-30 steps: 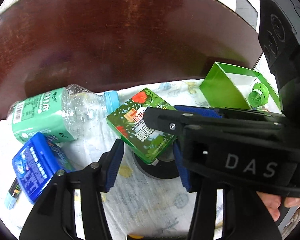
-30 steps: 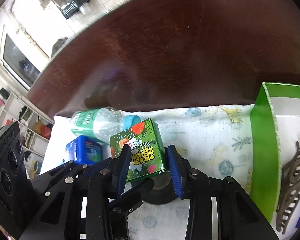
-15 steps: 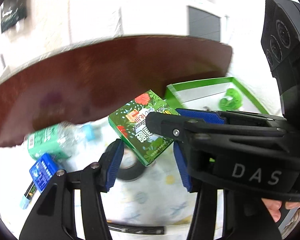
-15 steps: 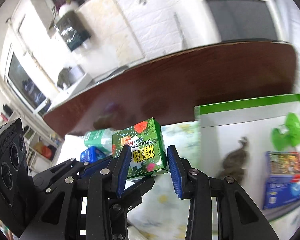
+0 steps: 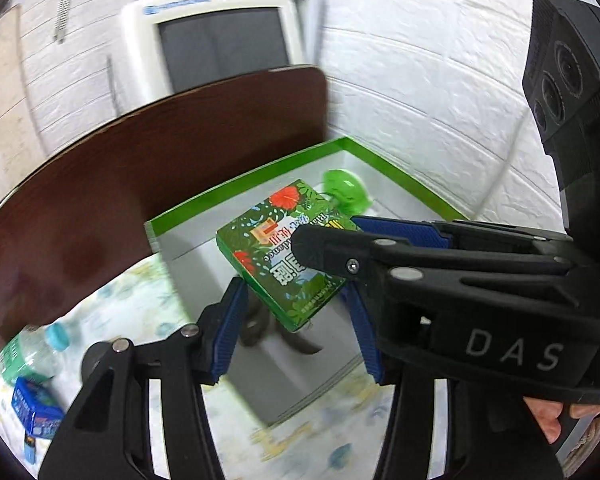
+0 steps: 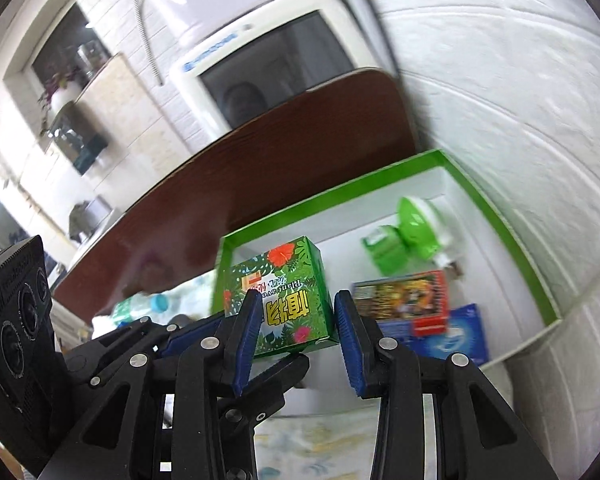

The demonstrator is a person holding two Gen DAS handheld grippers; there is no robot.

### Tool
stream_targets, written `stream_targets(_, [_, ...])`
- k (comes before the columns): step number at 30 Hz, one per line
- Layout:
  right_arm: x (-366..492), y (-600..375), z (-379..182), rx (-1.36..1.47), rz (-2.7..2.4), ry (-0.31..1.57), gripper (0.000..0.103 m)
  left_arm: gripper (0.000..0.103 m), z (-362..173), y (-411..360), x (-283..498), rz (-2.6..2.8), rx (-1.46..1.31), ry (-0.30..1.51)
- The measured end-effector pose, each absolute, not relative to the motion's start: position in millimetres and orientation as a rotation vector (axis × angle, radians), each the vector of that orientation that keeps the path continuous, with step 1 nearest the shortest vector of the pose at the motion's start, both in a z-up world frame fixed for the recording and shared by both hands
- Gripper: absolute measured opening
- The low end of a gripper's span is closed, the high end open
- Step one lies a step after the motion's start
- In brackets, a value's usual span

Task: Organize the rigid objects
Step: 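Carry the green tea box into the green-rimmed box and release it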

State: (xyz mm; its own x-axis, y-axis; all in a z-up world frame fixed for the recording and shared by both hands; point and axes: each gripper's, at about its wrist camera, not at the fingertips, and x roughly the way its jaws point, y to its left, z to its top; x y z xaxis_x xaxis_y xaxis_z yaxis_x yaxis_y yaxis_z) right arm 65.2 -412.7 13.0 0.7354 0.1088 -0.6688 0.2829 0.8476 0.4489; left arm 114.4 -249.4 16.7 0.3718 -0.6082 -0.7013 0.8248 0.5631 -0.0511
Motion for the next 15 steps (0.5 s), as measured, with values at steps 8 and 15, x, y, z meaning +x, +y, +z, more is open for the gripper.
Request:
stream_targets(8, [56.0, -452.6, 2.2, 0.593, -0.198, 0.749, 0.040, 0.051, 6.5, -313.6, 105.7, -1.036, 0.372, 0.782])
stream_targets(15, [54.5, -465.4, -10.0, 0.617, -0.232, 0.761, 0.040, 0.051, -3.2, -349.0, 102.8, -1.052, 0.410, 0.796])
